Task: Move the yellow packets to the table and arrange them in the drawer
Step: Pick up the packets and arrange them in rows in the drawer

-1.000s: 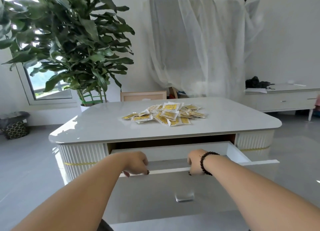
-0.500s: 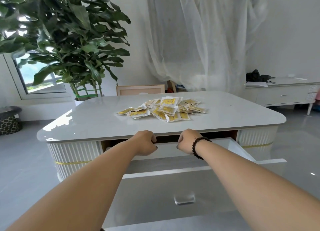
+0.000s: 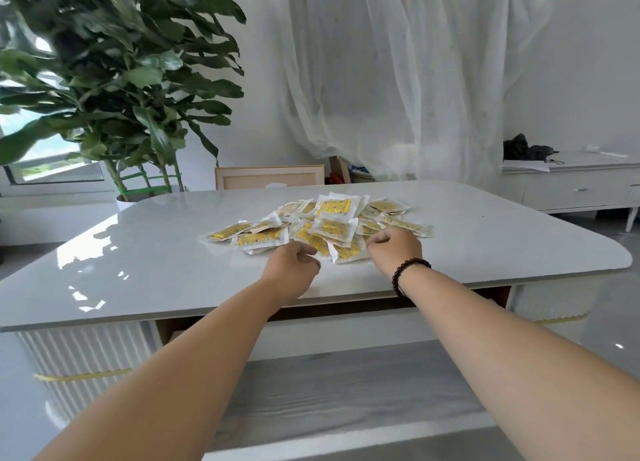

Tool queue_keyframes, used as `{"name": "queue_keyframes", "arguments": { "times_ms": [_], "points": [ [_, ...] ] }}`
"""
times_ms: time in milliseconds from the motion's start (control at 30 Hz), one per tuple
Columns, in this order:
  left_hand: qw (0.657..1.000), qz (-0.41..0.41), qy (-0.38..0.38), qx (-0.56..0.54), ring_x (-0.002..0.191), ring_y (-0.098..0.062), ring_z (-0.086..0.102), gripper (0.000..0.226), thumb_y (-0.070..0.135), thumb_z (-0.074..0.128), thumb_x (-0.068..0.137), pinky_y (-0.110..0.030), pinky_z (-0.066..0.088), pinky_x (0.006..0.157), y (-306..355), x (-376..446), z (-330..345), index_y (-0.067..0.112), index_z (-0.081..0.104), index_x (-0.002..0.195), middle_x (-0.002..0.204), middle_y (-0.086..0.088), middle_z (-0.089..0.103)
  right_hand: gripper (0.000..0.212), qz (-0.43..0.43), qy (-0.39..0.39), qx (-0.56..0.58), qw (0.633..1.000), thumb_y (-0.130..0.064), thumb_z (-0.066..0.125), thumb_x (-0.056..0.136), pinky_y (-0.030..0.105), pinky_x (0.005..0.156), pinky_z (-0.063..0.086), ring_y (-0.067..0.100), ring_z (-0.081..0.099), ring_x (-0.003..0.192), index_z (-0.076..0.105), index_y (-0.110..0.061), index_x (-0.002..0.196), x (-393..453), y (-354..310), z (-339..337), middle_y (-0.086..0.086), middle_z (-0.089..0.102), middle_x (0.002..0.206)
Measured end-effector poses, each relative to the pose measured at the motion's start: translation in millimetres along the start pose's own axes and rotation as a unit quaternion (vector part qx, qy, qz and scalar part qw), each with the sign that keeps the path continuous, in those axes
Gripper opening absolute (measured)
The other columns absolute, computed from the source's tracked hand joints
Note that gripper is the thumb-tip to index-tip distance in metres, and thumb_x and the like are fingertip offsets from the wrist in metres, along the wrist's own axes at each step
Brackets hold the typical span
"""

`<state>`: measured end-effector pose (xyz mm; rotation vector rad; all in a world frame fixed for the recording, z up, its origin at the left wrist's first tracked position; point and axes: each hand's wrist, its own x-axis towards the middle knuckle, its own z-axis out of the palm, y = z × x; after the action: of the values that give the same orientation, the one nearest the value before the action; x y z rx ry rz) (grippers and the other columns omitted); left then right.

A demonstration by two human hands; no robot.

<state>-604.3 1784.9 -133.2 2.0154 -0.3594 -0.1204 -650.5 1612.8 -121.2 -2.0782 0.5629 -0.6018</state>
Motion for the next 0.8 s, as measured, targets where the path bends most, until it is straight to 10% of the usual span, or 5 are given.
{"name": "queue_keyframes", "arguments": {
  "times_ms": [200,367,500,800],
  "points": [
    [0.980,-0.046,0.060,-0.184,0.084,-0.017,0.070,0.024,-0.002,0.049,0.092,-0.028,0.057,0.068,-15,44,11,0.007,0.059,0.111,0.096,-0.007,0.067,0.022,0.042,0.040,0.133,0.989,-0.005,0.054,0.078,0.040,0.083,0.057,0.024,0.068,0.089,0.061,-0.023,0.067,57,13,32,0.003,0.072,0.089],
    [0.974,-0.051,0.049,-0.215,0.070,-0.015,0.070,0.021,-0.005,0.047,0.092,-0.030,0.061,0.066,-14,57,15,0.004,0.061,0.105,0.088,-0.010,0.067,0.033,0.065,-0.032,-0.002,0.997,-0.035,0.061,0.081,0.023,0.053,0.042,0.021,0.053,0.058,0.048,-0.011,0.062,71,14,54,0.005,0.053,0.064],
    [0.971,-0.052,0.053,-0.227,0.063,-0.014,0.068,0.021,-0.007,0.046,0.091,-0.029,0.060,0.065,-13,58,17,0.002,0.063,0.101,0.083,-0.011,0.067,0.051,0.082,-0.048,-0.074,0.993,-0.061,0.064,0.071,0.026,0.058,0.041,0.023,0.057,0.079,0.056,-0.013,0.086,70,2,70,0.005,0.055,0.089],
    [0.951,-0.051,0.083,-0.295,0.076,-0.018,0.068,0.019,-0.009,0.048,0.092,-0.022,0.057,0.064,-19,52,11,-0.002,0.059,0.106,0.089,-0.014,0.064,0.027,0.062,-0.069,0.137,0.986,-0.019,0.071,0.075,0.026,0.059,0.039,0.022,0.049,0.066,0.045,-0.018,0.067,54,10,62,0.009,0.052,0.072]
  ]
}}
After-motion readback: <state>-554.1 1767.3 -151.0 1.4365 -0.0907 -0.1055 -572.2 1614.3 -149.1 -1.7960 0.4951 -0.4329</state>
